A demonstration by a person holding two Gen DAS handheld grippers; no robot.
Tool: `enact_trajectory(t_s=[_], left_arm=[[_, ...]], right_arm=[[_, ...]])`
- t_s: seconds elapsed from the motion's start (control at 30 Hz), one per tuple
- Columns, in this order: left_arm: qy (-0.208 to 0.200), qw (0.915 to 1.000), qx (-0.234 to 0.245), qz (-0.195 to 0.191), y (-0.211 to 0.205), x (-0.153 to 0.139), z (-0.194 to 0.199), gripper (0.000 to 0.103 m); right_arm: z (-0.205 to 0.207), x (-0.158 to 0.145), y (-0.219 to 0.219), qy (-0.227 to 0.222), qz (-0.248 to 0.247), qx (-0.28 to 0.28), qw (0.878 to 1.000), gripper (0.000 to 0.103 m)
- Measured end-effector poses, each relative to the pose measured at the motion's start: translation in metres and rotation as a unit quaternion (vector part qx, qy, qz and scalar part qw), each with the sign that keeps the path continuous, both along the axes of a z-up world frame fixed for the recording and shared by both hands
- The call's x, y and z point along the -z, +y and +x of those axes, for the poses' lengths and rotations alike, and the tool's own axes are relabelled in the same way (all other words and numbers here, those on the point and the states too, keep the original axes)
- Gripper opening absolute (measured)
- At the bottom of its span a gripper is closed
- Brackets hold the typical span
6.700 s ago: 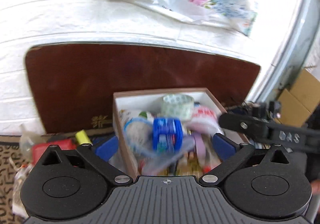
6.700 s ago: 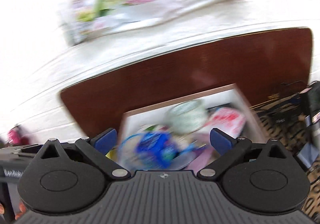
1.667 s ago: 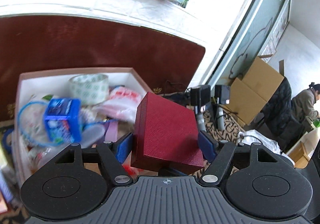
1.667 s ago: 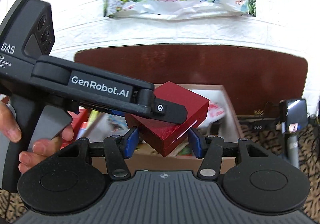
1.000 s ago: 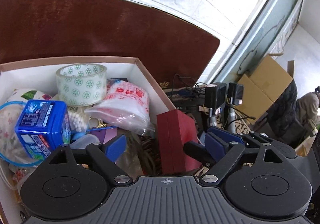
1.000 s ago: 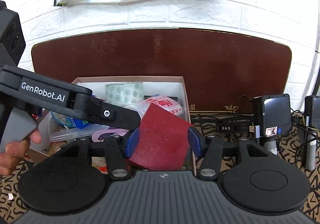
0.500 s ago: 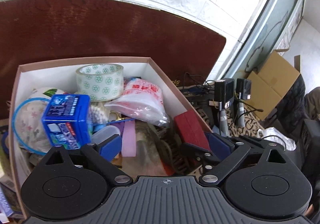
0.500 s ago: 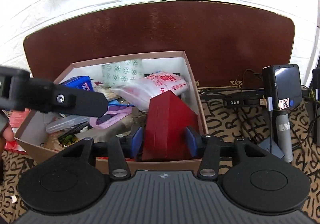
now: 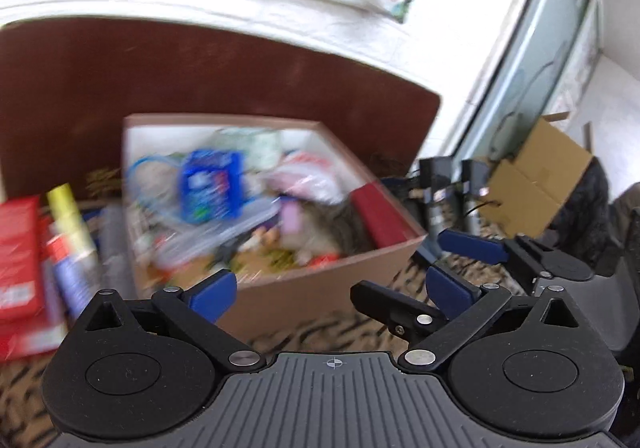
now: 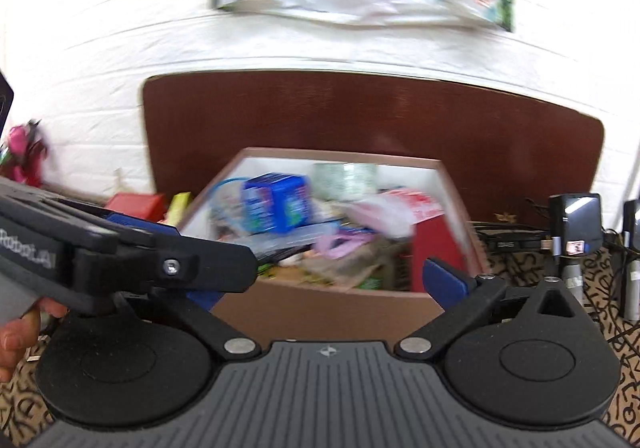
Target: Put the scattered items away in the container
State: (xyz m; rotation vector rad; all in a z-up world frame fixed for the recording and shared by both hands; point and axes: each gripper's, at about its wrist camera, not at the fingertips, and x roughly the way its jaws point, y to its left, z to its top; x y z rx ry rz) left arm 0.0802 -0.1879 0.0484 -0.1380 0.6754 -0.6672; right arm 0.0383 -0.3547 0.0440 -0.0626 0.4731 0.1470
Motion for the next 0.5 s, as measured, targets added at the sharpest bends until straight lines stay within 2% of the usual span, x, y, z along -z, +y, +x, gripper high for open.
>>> enact_trajectory(t_s=[0.1, 0.2, 0.4, 0.5], left_arm=[[0.006, 0.9992, -0.031, 0.022, 0.024, 0.006, -0.019, 0.103], [0.003, 0.9969, -0.059, 0.052, 0.049, 0.014, -0.037, 0.103], [-0.01, 0.9807, -0.162, 0.11, 0.108, 0.023, -0.058, 0.103], [-0.012, 0.9732, -0.192, 0.125, 0.134, 0.023, -0.063, 0.103]], right_arm=[[-0.011, 0.01, 0.028, 0.009, -0.011, -0.009, 1.0, 0.102], [-0.016, 0.022, 0.054, 0.038, 0.004, -0.024, 0.999, 0.102], [-0.018, 0.044, 0.098, 0.091, 0.035, -0.033, 0.995, 0.102], [-0.017, 0.05, 0.114, 0.11, 0.05, -0.031, 0.992, 0.102]])
